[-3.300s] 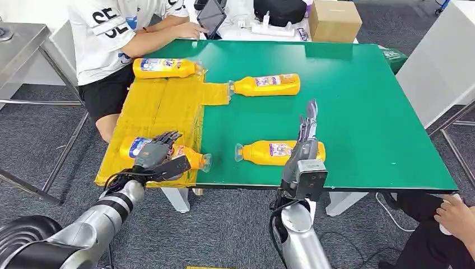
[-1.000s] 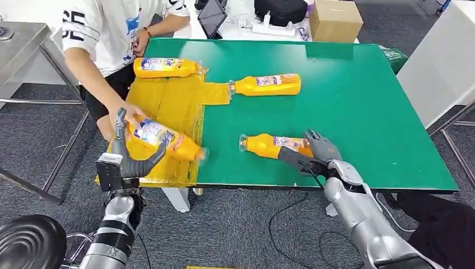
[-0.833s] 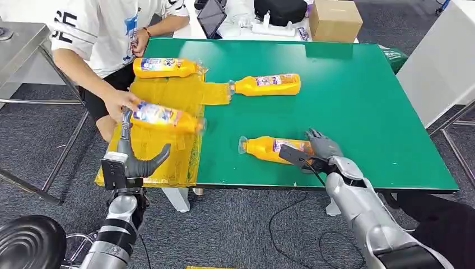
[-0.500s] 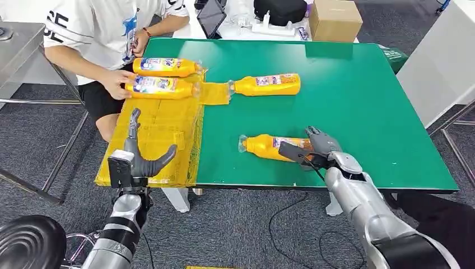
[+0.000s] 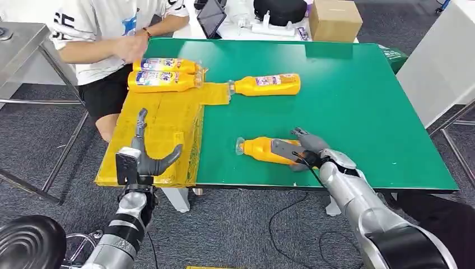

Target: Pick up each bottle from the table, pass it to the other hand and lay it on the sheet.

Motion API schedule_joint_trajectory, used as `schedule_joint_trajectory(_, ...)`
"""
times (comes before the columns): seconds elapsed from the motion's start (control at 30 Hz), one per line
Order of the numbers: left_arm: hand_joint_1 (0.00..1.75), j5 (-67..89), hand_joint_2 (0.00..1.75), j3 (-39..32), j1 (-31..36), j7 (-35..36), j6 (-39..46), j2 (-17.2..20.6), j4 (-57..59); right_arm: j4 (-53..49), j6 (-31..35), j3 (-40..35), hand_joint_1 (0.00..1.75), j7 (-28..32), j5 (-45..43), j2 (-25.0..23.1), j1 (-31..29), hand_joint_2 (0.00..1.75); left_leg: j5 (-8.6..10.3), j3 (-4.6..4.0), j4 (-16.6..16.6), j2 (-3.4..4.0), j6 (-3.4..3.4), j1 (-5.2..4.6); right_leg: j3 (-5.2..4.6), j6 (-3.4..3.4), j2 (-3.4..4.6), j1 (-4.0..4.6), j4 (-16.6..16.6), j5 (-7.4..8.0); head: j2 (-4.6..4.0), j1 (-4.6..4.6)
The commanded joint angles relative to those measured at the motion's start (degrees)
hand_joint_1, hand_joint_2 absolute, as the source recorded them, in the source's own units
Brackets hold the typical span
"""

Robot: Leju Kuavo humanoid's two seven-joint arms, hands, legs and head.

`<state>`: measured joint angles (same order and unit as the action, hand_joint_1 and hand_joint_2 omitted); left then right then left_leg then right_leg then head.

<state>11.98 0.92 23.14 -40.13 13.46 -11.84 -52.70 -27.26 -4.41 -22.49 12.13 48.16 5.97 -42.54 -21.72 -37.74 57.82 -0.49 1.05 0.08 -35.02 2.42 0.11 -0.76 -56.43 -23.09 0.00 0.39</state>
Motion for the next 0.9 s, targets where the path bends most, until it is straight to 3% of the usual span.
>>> schedule_joint_trajectory(0.03, 0.00, -0.7, 1.75, 2.6, 4.2, 0.1, -0.1, -0.2, 8.0, 7.5, -3.7, -0.9, 1.38, 2.2, -2.4, -1.1, -0.4, 1.75, -0.02, 0.22, 0.0, -0.11, -0.04, 0.05, 0.27, -0.07, -0.15, 0.06, 0.1, -0.05, 0.00, 0.02)
schedule_joint_trajectory(0.17, 0.00, -1.2, 1.75, 3.2, 4.9, 0.1, -0.5, -0.2, 9.3, 7.6, -6.1, -1.6, 1.48, 2.6, -3.4, -0.4, 0.1, 1.75, -0.06, 0.42, 0.0, -0.09, -0.09, 0.12, 0.51, -0.13, -0.15, 0.14, 0.1, -0.06, 0.00, 0.02)
schedule_joint_trajectory(0.3, 0.00, -1.2, 1.75, 3.2, 4.9, 0.1, -0.5, -0.3, 9.4, 7.6, -6.0, -1.6, 1.48, 2.7, -3.5, -0.3, 0.2, 1.75, -0.03, 0.47, -0.1, -0.10, -0.06, 0.10, 0.52, -0.09, -0.15, 0.11, 0.1, -0.05, 0.00, 0.00)
schedule_joint_trajectory(0.33, 0.00, -1.2, 1.75, 3.3, 4.9, 0.1, -0.5, -0.3, 9.4, 7.5, -6.0, -1.9, 1.69, 2.5, -3.3, -0.2, 0.2, 1.75, -0.06, 0.55, -0.1, -0.10, -0.08, 0.12, 0.60, -0.12, -0.17, 0.13, 0.1, -0.06, 0.00, 0.00)
schedule_joint_trajectory(0.37, 0.00, -1.2, 1.75, 3.3, 4.9, 0.1, -0.5, -0.3, 9.4, 7.5, -6.0, -1.9, 1.75, 2.5, -3.3, -0.2, 0.2, 1.75, -0.08, 0.60, 0.0, -0.07, -0.09, 0.14, 0.67, -0.14, -0.15, 0.16, 0.2, -0.07, 0.00, 0.00)
schedule_joint_trajectory(0.53, 0.00, -1.3, 1.75, 3.5, 4.7, 0.1, -0.5, -0.1, 9.3, 5.3, -4.7, -2.6, 1.75, 3.7, -4.2, 0.8, 0.1, 1.75, -0.05, 0.58, 0.0, -0.09, -0.06, 0.11, 0.64, -0.11, -0.14, 0.12, 0.1, -0.06, 0.00, 0.00)
schedule_joint_trajectory(0.6, 0.00, -1.5, 1.75, 3.1, 4.2, 0.4, -0.3, -0.1, 8.1, 1.8, -0.1, -1.3, 1.75, 5.3, -6.7, 0.7, 1.0, 1.75, -0.05, 0.57, 0.0, -0.09, -0.07, 0.10, 0.63, -0.10, -0.14, 0.11, 0.1, -0.06, 0.00, 0.00)
schedule_joint_trajectory(0.63, 0.00, -1.7, 1.75, 2.8, 3.8, 0.9, -0.6, -0.2, 7.1, -1.2, 5.4, 1.2, 1.75, 5.7, -8.8, -0.3, 2.3, 1.75, -0.07, 0.61, 0.0, -0.08, -0.09, 0.11, 0.67, -0.13, -0.15, 0.13, 0.1, -0.07, 0.00, 0.00)
schedule_joint_trajectory(0.67, 0.00, -2.1, 1.75, 2.3, 3.1, 1.6, -0.6, -0.4, 5.6, -6.6, 15.1, 4.6, 1.75, 6.1, -10.1, -2.3, 4.4, 1.75, -0.06, 0.55, 0.0, -0.01, -0.07, 0.10, 0.58, -0.10, -0.06, 0.11, 0.1, -0.04, 0.00, 0.00)
schedule_joint_trajectory(0.73, 0.00, -3.5, 1.75, 1.9, 1.8, 4.0, -2.3, -0.9, 2.4, -20.6, 23.7, 9.0, 1.75, 5.8, -11.2, -6.0, 9.5, 1.75, -0.07, 0.50, 0.0, 0.13, -0.07, 0.09, 0.49, -0.09, 0.10, 0.10, 0.1, 0.00, 0.00, 0.02)
schedule_joint_trajectory(0.9, 0.00, -3.7, 1.75, 2.1, 1.7, 4.6, -2.4, -1.0, 2.0, -24.5, 22.9, 8.7, 1.75, 3.1, -10.1, -5.7, 11.1, 1.75, -0.14, 0.32, 0.0, 0.17, -0.09, 0.04, 0.30, -0.12, 0.16, 0.08, -0.1, -0.08, 0.00, -0.04)
